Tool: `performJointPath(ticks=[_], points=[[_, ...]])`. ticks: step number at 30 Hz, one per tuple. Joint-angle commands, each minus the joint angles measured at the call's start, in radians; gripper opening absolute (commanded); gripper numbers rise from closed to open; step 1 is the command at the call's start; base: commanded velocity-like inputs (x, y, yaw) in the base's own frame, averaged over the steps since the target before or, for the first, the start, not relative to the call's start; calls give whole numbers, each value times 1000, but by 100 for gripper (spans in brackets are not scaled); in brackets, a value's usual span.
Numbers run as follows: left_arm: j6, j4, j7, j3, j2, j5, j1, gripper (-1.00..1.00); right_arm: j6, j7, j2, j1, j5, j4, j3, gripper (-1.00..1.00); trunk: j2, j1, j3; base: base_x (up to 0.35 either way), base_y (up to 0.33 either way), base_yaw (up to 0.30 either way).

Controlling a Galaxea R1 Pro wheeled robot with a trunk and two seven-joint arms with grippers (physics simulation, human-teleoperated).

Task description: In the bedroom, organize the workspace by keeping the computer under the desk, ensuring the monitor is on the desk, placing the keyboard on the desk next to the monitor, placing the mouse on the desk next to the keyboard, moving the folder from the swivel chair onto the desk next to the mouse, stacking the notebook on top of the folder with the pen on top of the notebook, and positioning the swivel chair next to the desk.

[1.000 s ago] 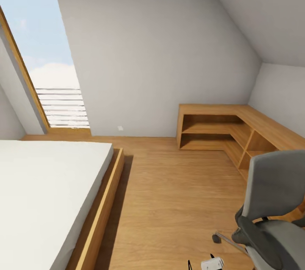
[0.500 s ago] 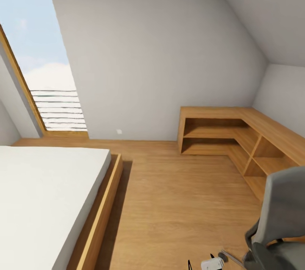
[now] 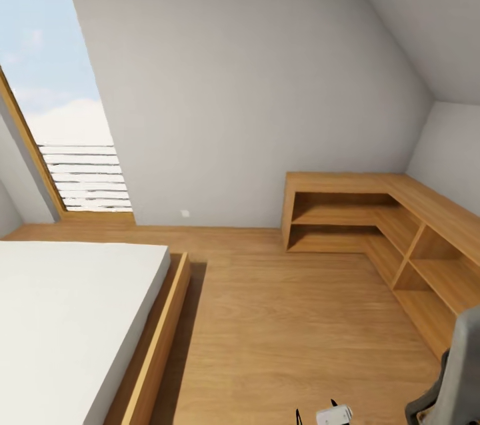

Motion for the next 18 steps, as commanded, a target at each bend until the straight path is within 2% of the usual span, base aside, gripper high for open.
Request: performJointPath(ticks=[1, 18], points=[[-1, -3, 8, -9, 1, 5, 0, 100, 0, -9, 0, 0, 0, 0, 8, 100, -1, 1, -1, 326, 0, 0], [0, -3, 8, -9, 2, 5, 0, 100, 0, -9, 1, 0, 0, 0, 10, 100, -1, 1, -1, 326, 0, 0]])
